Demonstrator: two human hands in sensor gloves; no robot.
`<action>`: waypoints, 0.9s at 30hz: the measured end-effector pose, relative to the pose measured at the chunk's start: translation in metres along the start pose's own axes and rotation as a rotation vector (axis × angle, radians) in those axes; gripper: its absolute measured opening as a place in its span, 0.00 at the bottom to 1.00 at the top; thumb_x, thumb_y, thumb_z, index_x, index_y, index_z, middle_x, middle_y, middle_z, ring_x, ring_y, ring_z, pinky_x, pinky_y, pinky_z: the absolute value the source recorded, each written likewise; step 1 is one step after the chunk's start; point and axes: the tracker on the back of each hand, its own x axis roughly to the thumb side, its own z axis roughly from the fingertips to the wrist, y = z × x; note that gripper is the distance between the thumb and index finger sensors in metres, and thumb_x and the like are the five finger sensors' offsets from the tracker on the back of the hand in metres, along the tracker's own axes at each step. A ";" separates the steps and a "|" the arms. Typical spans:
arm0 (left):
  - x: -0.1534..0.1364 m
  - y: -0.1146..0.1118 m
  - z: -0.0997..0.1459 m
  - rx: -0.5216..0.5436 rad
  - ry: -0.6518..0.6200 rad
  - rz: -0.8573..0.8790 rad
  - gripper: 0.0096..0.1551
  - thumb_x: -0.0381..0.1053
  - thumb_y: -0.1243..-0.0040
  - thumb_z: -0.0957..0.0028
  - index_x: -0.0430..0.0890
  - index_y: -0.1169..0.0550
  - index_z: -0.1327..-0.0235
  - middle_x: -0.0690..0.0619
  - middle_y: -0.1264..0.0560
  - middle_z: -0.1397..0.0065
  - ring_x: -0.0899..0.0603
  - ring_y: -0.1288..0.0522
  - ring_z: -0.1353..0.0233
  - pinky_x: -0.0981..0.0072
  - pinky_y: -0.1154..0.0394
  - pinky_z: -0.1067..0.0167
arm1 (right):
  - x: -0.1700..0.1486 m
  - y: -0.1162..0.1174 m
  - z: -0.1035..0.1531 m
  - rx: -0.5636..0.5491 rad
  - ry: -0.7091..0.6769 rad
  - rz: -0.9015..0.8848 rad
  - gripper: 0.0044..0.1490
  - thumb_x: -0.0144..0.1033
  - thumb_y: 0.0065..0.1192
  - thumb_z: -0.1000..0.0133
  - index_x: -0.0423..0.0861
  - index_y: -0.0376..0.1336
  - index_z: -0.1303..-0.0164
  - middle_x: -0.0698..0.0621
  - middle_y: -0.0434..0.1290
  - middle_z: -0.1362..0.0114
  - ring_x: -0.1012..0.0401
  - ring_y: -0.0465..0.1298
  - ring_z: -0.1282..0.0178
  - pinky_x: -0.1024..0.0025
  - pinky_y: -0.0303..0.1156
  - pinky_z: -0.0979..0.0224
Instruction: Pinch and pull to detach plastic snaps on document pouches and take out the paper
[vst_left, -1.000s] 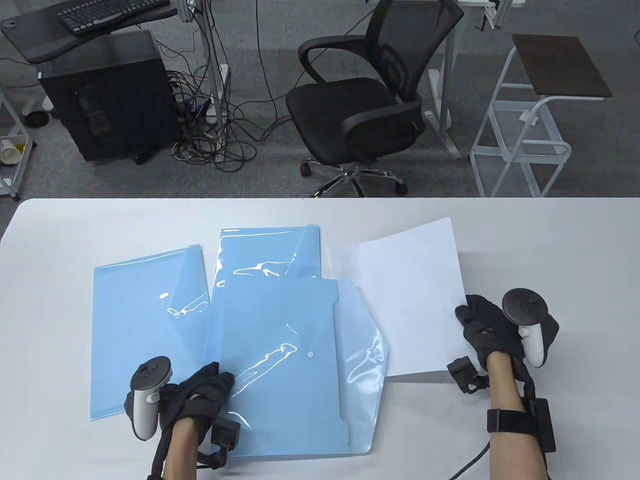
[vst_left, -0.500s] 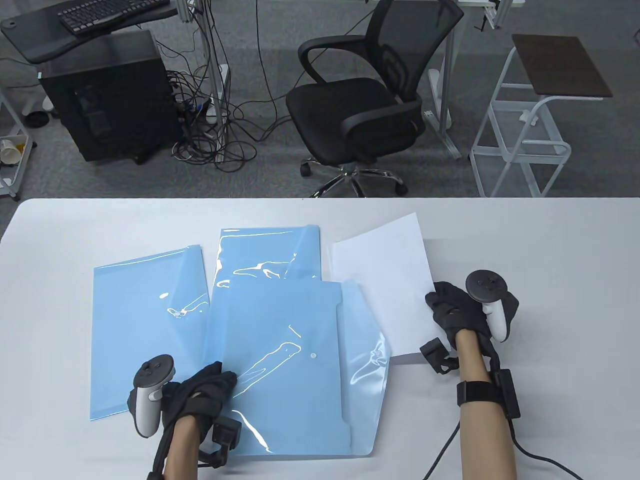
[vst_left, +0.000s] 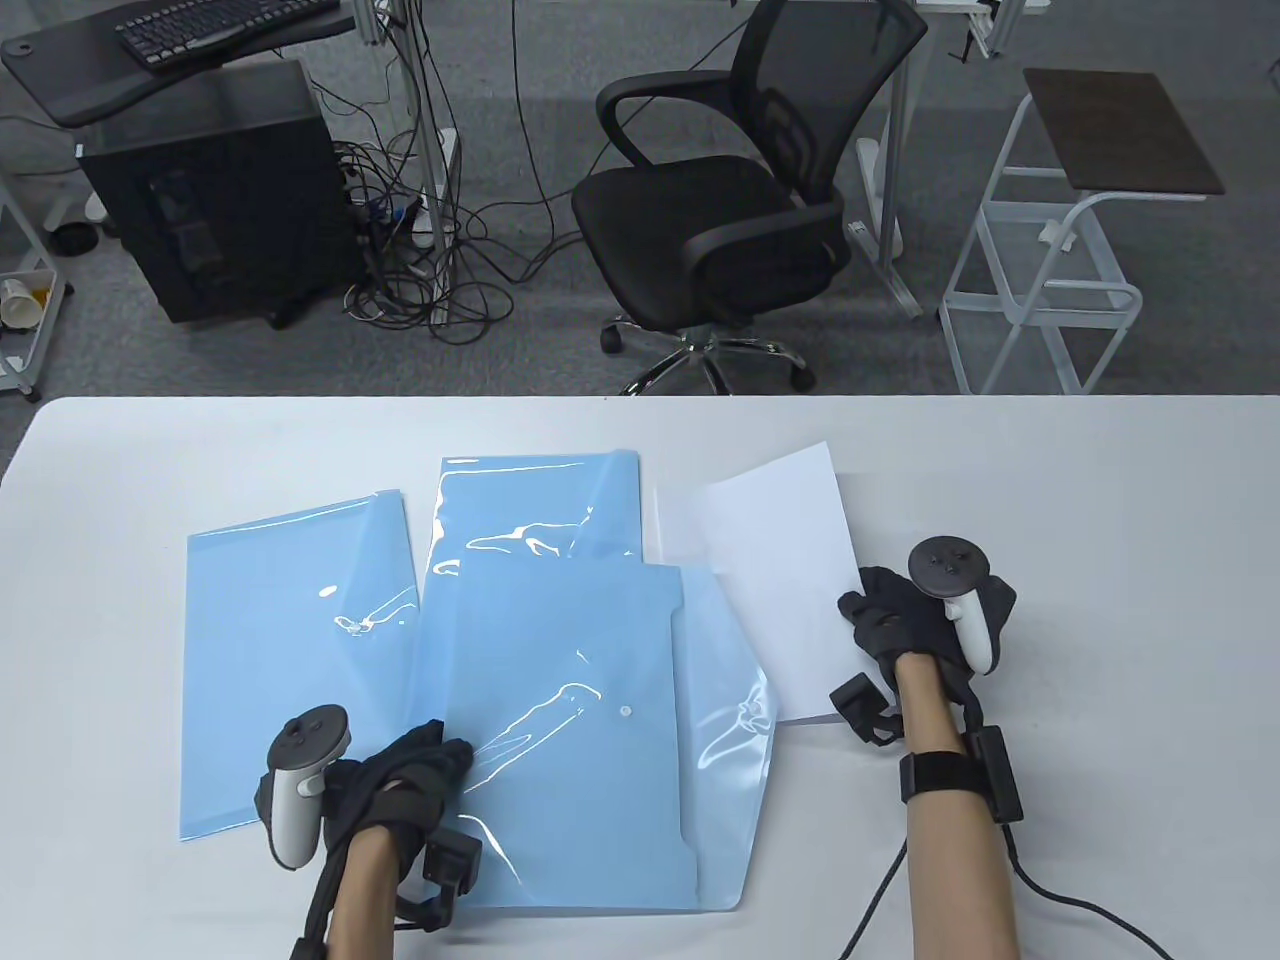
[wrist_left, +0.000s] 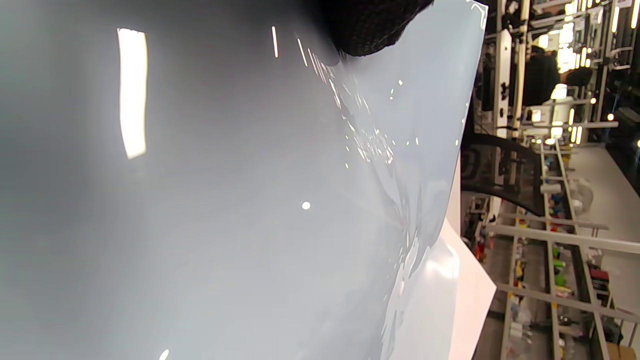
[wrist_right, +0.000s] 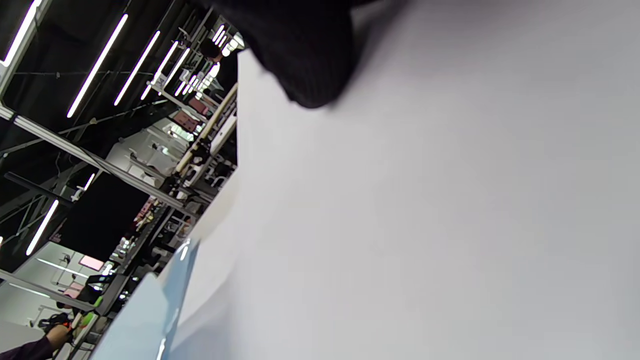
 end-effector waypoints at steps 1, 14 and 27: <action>0.000 0.000 0.000 -0.001 -0.001 0.000 0.24 0.43 0.46 0.39 0.39 0.30 0.30 0.46 0.19 0.39 0.45 0.12 0.55 0.62 0.15 0.58 | 0.000 -0.001 0.001 -0.014 0.008 0.007 0.34 0.31 0.66 0.41 0.35 0.62 0.25 0.40 0.82 0.41 0.48 0.84 0.59 0.49 0.82 0.59; 0.001 -0.004 -0.001 -0.007 -0.025 -0.001 0.24 0.43 0.46 0.38 0.40 0.30 0.30 0.46 0.19 0.39 0.45 0.12 0.54 0.62 0.15 0.57 | 0.006 -0.025 0.051 -0.192 -0.098 0.118 0.41 0.40 0.59 0.38 0.35 0.53 0.18 0.23 0.57 0.16 0.25 0.63 0.27 0.25 0.65 0.37; 0.002 -0.010 0.004 -0.020 -0.088 0.032 0.24 0.44 0.47 0.38 0.41 0.31 0.29 0.47 0.20 0.38 0.45 0.13 0.53 0.62 0.15 0.56 | 0.015 0.019 0.095 0.087 -0.227 0.197 0.38 0.28 0.58 0.39 0.41 0.53 0.16 0.27 0.44 0.12 0.24 0.46 0.22 0.21 0.50 0.32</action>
